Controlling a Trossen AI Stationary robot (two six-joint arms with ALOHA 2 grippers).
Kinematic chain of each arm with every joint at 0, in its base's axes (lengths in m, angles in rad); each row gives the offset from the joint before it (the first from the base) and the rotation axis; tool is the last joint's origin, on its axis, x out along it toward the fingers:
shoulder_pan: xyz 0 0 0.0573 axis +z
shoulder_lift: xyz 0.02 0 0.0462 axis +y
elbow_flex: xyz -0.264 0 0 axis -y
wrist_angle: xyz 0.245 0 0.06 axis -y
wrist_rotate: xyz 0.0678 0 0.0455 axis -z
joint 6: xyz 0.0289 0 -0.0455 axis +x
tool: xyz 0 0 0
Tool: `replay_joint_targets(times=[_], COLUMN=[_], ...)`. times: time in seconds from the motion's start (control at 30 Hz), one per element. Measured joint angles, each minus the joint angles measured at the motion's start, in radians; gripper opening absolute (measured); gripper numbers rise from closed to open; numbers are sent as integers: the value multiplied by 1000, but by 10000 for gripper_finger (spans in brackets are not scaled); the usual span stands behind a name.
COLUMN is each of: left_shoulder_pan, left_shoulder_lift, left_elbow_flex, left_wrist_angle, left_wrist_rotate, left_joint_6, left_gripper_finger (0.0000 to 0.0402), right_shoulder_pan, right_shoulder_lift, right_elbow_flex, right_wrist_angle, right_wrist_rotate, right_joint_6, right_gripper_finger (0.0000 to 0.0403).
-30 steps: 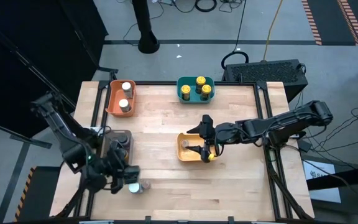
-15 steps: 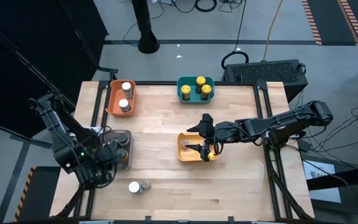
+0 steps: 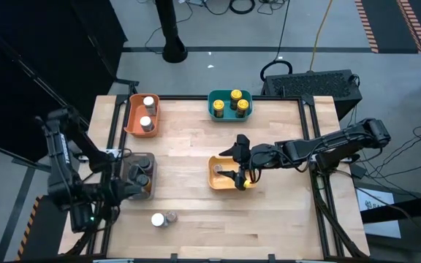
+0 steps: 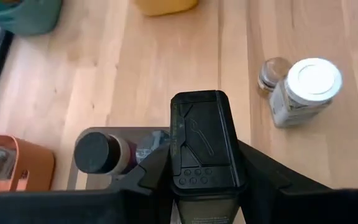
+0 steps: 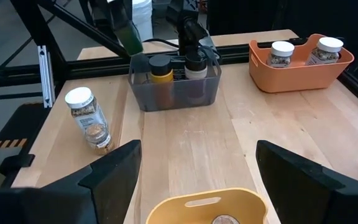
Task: Sort spices by type
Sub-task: Put the black seasoning can into the black bin, then put the white spice bottle into the orange bin
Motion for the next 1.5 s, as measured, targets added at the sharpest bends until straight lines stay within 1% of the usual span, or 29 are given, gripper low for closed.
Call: replay_joint_targets(times=[0.07,0.2,0.43,0.6,0.8,0.97,1.03,1.5], left_shoulder_pan=[-25,-42,-54,-57,-57,-57,-57,-56], left_shoulder_lift=[0,0,0,0,0,0,0,0], left_elbow_flex=[-40,-124,-216,-258,-269,-269,-269,-267], left_wrist_angle=[2,26,54,103,118,118,118,113], left_wrist_rotate=[-20,14,7,13,35,35,35,35], left_joint_6=[-52,-152,-159,-161,-238,-240,-240,-241], left_gripper_finger=[134,134,134,134,134,175,182,190], right_shoulder_pan=[0,0,0,0,0,0,0,0], right_shoulder_lift=[0,0,0,0,0,0,0,0], right_elbow_flex=[0,0,0,0,0,0,0,0], right_wrist_angle=[0,0,0,0,0,0,0,0], right_wrist_rotate=[-1,-1,-1,-1,-1,0,0,0], right_joint_6=[0,0,-5,-6,-10,-19,-19,-23], right_gripper_finger=[300,300,300,300,300,300,300,300])
